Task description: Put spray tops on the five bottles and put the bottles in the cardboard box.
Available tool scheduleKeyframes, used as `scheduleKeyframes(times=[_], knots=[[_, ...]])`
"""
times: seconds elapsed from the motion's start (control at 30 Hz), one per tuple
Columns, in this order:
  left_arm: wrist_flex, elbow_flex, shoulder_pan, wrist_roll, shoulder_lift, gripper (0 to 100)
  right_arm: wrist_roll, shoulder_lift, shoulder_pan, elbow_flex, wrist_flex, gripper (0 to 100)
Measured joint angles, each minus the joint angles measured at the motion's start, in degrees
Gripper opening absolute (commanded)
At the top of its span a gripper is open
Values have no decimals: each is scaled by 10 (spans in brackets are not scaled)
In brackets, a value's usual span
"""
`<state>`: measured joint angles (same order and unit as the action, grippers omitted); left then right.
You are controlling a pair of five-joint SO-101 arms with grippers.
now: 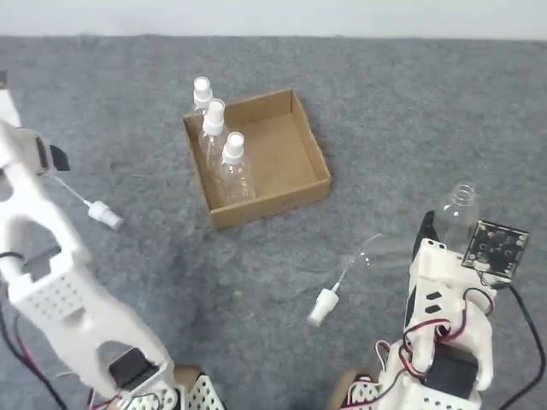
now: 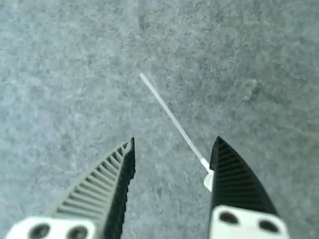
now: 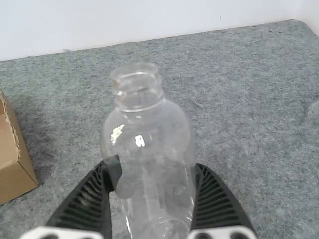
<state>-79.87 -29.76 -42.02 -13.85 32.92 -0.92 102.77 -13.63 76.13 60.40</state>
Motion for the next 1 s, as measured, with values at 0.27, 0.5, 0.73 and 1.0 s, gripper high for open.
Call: scheduleKeyframes(times=[0.27, 0.5, 0.73, 1.0], knots=[[-67, -202, 3, 0, 167, 224, 0, 0, 0, 0, 0, 6], [-114, -337, 4, 2, 296, 224, 0, 0, 0, 0, 0, 6], [-178, -454, -10, 1, 371, 224, 0, 0, 0, 0, 0, 6], [-185, -475, -66, 2, 380, 224, 0, 0, 0, 0, 0, 6]])
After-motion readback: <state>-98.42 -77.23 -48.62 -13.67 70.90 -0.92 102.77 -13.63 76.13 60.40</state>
